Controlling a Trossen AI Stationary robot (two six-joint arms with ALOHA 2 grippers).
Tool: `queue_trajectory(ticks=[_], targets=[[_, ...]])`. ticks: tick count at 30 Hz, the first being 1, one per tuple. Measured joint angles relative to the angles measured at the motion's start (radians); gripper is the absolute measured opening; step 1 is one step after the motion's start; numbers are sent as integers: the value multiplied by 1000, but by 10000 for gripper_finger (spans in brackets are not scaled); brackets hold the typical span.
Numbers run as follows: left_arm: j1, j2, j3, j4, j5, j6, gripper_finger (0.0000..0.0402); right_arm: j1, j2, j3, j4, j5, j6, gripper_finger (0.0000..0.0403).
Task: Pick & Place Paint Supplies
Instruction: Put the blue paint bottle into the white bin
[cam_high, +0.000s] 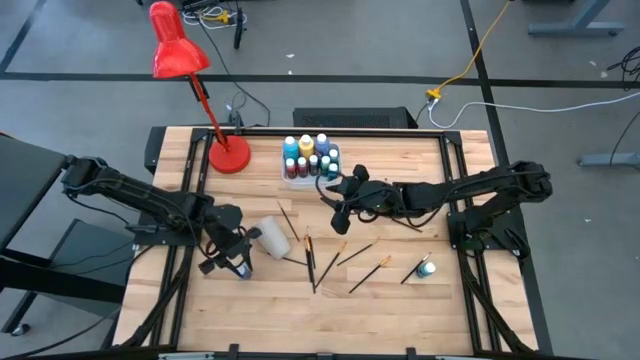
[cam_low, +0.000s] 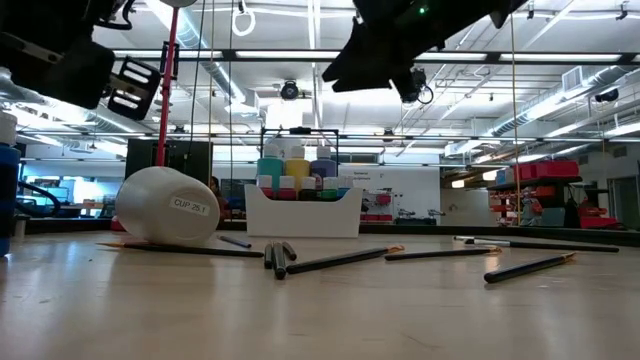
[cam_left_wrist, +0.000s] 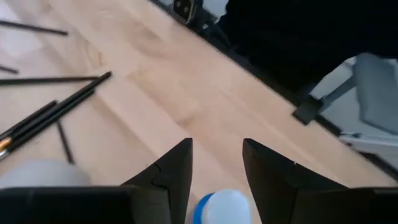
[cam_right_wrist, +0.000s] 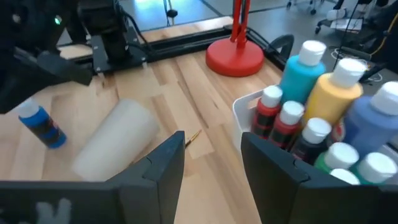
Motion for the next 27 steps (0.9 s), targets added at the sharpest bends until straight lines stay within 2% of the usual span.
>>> queue_trajectory(ticks=[3,9,12,15,23,27], targets=[[-2,0,0,-15,-51,-2,143,0,29,0,30,-17,-2,165],[-5,0,0,22,-85,-84,142,0,53,0,52,-79,-54,165],[-5,0,0,45,-128,-176,142,0,54,0,62,-86,-55,165],[-6,0,0,42,-129,-240,142,0,54,0,93,-85,-60,165],[-7,0,0,23,-66,-88,142,0,54,0,122,-87,-82,165],[-26,0,0,-40,-70,-75,142,0,54,0,122,-88,-82,165]])
